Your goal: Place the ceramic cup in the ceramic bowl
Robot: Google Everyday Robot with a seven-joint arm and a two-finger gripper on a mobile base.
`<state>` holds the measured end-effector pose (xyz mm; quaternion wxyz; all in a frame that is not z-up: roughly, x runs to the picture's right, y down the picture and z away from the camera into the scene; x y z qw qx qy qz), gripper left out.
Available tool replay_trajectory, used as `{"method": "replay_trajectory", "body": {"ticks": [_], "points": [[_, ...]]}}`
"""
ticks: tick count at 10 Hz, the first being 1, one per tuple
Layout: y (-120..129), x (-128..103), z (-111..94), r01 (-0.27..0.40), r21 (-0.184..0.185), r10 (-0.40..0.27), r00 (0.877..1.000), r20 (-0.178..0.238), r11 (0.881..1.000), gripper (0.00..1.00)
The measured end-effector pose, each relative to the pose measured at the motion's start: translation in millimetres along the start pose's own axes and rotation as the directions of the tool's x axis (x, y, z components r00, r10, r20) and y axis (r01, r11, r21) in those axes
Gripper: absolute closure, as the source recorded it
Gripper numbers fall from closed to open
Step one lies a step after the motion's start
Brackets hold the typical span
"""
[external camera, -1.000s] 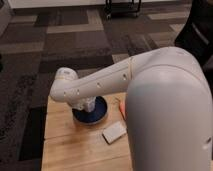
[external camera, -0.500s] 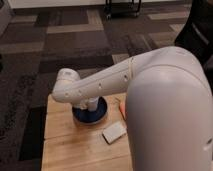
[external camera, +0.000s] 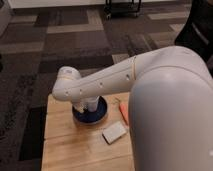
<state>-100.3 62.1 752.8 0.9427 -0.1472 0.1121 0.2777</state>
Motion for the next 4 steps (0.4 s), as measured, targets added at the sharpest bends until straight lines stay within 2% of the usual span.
{"method": "replay_trajectory", "body": {"ticks": [2,3,4], "points": [[-13.0,-3.6,-22.1,-0.093,-0.066,0.094,0.995,0.019,0.993,0.24],[-15.5,-5.1,-28.5,-0.114,-0.087,0.117,0.993,0.026,0.99,0.24],[-14.6,-6.2,-28.5,-0.112,-0.088,0.115,0.993,0.028,0.99,0.24]]}}
